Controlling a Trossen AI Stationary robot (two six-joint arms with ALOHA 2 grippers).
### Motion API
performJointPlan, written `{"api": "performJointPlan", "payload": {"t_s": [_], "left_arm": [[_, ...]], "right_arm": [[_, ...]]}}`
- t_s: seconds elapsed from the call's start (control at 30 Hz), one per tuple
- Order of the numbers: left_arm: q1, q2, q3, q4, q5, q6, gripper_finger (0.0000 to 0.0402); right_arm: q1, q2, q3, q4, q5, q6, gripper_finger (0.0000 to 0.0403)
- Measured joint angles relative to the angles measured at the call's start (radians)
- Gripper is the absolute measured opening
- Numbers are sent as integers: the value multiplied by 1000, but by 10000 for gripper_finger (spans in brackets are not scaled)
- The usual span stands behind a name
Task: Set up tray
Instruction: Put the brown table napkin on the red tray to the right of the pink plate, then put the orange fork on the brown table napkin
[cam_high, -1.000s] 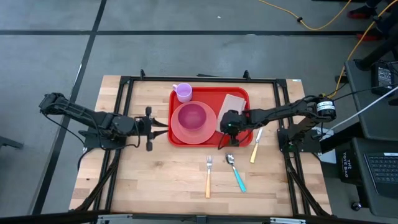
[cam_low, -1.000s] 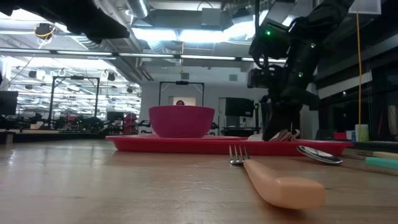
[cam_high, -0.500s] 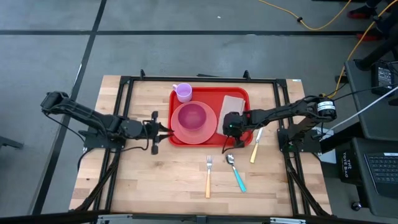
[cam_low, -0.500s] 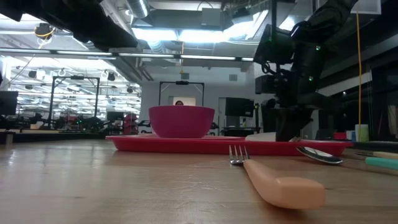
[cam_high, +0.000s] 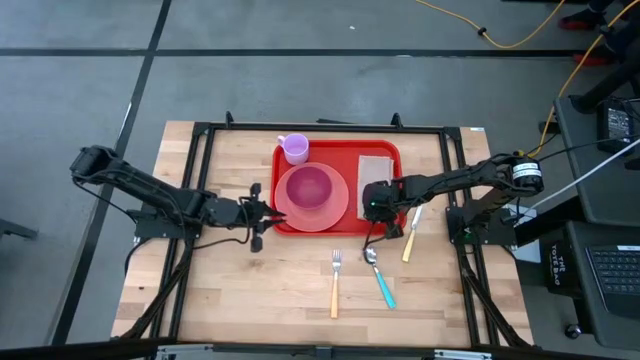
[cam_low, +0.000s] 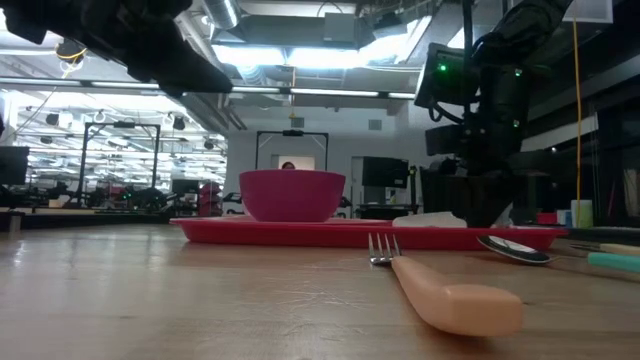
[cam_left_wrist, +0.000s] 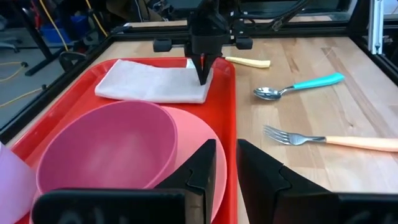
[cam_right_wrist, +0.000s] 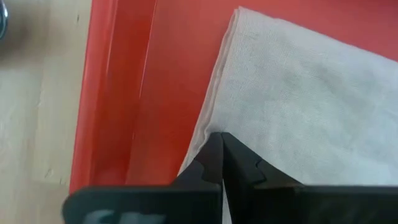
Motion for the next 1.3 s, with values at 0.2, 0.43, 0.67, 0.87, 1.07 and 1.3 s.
{"api": "performJointPlan", "payload": {"t_s": [0.2, 0.43, 0.67, 0.87, 1.07, 1.3], "left_arm": [[0, 24, 0, 39, 1, 69, 55], [0, 28, 0, 40, 1, 78, 56], [0, 28, 0, 40, 1, 78, 52], [0, 28, 0, 40, 1, 81, 56], [10, 27, 0, -10, -1, 165, 34], [48, 0, -20, -16, 116, 208, 4]], "right_arm": [[1, 1, -1, -5, 28, -6, 2], [0, 5, 24, -22, 50, -7, 3], [0, 8, 111, -124, 53, 9, 4], [0, 7, 185, -138, 52, 9, 4], [0, -19, 254, -126, 53, 8, 4], [0, -160, 247, -1, 61, 83, 5]]}}
